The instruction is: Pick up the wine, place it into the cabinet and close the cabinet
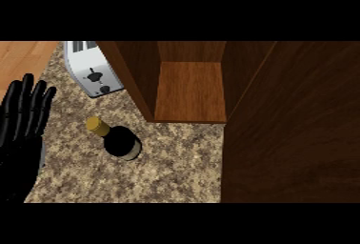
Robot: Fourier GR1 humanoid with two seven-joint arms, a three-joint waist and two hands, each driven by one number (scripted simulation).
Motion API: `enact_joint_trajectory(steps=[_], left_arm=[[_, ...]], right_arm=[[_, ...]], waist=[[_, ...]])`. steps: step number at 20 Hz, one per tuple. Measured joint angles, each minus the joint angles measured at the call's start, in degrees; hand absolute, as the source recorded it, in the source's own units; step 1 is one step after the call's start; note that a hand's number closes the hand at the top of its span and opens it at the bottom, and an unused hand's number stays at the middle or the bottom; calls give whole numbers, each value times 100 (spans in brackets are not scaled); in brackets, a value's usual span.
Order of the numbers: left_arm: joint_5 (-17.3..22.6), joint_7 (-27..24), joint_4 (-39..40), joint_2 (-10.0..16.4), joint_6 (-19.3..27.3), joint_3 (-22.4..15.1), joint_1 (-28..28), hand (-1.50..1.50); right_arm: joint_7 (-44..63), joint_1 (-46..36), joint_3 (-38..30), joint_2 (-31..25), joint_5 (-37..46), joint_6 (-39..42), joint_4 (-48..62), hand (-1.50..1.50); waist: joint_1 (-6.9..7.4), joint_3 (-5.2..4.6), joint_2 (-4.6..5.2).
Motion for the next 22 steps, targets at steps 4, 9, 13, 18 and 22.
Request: enact_joint_trajectory(steps=[4,9,13,18,22], left_arm=[[-144,320,390,-127,94,-246,-616,-150],[138,885,1118,-477,309,-682,-1346,-150],[321,1640,1146,-606,968,-1222,-1791,-150],[196,2460,754,-664,1764,-1869,-2121,-150],[-104,3005,490,-679,2358,-2382,-2373,-150]], right_arm=[[26,176,127,99,49,0,-130,-150],[320,605,800,92,-259,478,-510,-150],[733,1068,1175,-58,-572,796,-1149,-150],[1168,1541,1312,-167,-814,896,-1887,-150],[1454,1561,1343,-245,-816,913,-2047,-150]], waist=[[-133,-7,-74],[-290,-7,-101],[-289,-8,-132],[-222,-10,-143],[-195,-10,-144]])
